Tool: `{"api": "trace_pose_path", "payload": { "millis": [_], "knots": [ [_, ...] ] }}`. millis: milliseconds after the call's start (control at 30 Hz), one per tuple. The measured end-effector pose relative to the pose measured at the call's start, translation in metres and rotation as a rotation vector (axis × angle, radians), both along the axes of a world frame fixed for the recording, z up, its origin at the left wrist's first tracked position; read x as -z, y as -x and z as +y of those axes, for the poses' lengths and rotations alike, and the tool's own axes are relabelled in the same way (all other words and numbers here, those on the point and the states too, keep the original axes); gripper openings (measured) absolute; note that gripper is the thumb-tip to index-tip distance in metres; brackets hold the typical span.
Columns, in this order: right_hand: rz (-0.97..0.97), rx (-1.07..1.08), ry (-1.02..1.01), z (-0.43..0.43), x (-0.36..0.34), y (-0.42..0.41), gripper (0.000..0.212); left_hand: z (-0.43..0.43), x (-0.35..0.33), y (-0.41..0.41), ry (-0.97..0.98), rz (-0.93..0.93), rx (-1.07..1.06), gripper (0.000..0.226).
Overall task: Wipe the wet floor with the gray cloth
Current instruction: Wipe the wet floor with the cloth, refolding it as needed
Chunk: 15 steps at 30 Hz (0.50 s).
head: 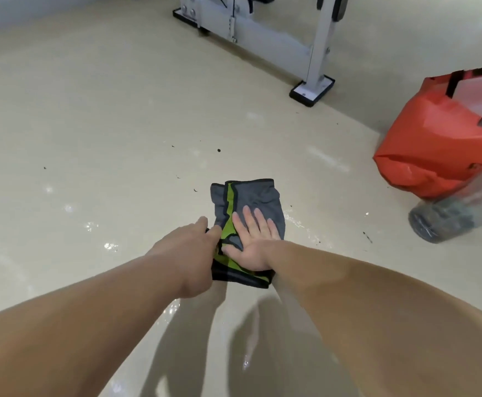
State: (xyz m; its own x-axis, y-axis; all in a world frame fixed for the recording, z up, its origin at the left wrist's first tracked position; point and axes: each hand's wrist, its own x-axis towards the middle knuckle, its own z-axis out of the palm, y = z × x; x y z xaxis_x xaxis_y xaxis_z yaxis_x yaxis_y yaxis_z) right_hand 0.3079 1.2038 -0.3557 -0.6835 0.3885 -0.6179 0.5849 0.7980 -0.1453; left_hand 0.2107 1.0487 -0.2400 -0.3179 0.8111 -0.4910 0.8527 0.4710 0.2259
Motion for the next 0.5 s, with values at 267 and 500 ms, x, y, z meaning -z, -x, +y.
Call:
{"api": "trace_pose_path", "payload": {
  "millis": [267, 500],
  "knots": [
    [0.099, -0.236, 0.019, 0.079, 0.006, -0.026, 0.083, 0.067, 0.042, -0.077, -0.04, 0.037, -0.133, 0.042],
    [0.181, -0.013, -0.081, 0.162, 0.02, -0.101, 0.088, 0.058, 0.045, -0.125, -0.06, -0.03, -0.224, 0.061]
  ]
}}
